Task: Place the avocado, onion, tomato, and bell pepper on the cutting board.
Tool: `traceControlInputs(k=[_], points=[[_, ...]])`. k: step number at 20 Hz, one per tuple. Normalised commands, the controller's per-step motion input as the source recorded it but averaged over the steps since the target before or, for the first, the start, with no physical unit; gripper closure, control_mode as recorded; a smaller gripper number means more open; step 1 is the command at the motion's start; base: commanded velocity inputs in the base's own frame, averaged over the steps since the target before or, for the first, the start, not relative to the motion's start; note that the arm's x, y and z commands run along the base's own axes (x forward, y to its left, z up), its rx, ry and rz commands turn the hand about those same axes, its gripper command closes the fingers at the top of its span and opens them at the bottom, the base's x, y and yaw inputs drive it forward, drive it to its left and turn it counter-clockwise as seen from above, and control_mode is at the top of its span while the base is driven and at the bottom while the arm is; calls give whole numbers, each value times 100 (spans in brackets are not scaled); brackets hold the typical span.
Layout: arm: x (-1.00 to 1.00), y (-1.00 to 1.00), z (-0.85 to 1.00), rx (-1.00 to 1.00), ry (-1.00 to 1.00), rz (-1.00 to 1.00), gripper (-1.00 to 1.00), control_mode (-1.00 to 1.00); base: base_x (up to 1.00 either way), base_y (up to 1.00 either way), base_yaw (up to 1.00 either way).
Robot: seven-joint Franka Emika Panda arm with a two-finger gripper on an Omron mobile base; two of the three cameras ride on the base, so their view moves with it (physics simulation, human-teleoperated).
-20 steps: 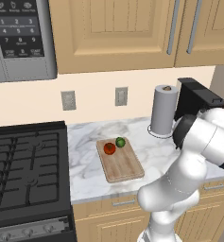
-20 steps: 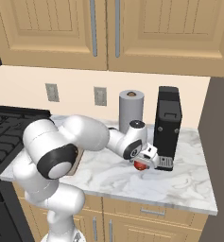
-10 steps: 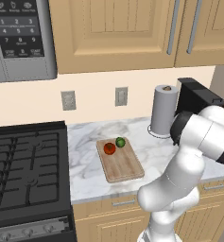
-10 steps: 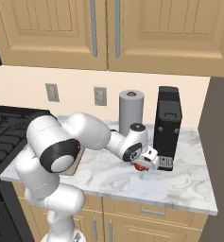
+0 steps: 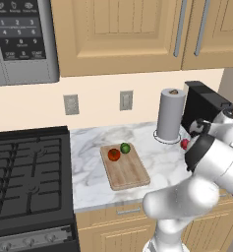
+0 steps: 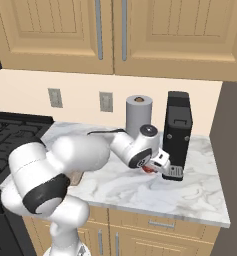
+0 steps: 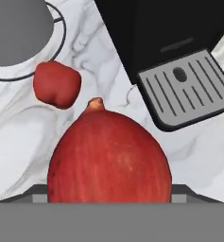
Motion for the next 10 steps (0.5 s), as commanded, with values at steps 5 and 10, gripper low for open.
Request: traceControlInputs(k=[5,10], points=[[-51,68,44,5,-7,0,100,-100,0,0,0],[-62,96,38,0,-9,0,100,-100,0,0,0]])
